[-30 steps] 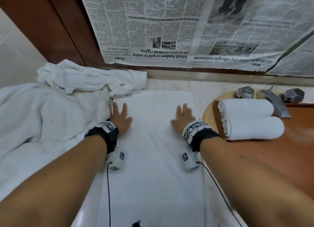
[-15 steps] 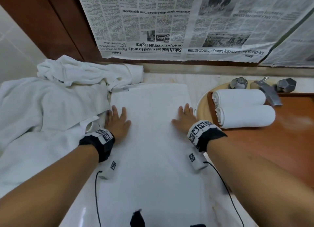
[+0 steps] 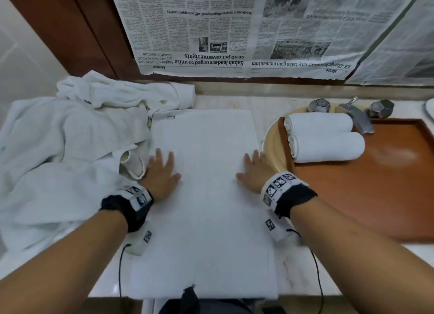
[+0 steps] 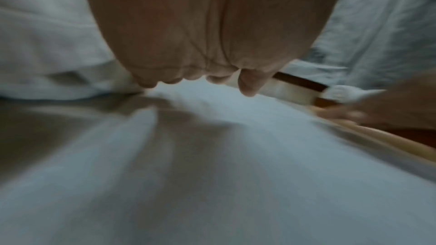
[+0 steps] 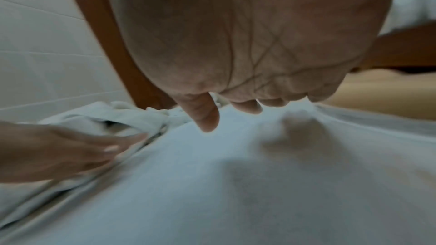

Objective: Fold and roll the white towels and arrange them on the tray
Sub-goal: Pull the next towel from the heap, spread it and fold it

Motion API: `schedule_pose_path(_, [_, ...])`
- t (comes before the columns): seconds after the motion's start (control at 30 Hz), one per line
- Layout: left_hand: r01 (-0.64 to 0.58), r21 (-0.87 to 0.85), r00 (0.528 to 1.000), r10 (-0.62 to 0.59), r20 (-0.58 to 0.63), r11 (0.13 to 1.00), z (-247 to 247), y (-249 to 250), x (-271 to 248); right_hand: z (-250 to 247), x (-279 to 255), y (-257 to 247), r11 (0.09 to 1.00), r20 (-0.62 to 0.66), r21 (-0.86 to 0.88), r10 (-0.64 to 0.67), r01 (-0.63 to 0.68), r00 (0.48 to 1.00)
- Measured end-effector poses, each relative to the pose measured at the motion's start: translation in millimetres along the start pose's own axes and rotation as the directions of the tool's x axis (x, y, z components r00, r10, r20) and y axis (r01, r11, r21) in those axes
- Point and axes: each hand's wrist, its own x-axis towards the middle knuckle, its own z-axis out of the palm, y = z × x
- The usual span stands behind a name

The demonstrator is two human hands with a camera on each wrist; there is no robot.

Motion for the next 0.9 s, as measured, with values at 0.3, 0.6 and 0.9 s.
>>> schedule_pose_path(0.3, [0.033, 0.114, 0.986, -0.051, 0.16, 0.993, 89.8, -13.6, -102.9, 82.3, -71.1, 22.7, 0.991, 0.145, -0.039, -0.125, 0.132, 0.982])
schedule_pose_path(0.6, [-0.101, -0.091, 0.994, 0.097, -0.051, 0.991, 149.0, 58.3, -180.2, 149.4, -164.5, -17.3, 0.938, 0.028, 0.021, -0.347, 0.347, 0.937])
schedule_pose_path(0.9, [0.164, -0.033, 0.949, -0.167, -0.268, 0.986, 174.0, -3.1, -207.8, 181.9, -200.6, 66.4, 0.998, -0.118, 0.055, 0.037, -0.031, 0.992])
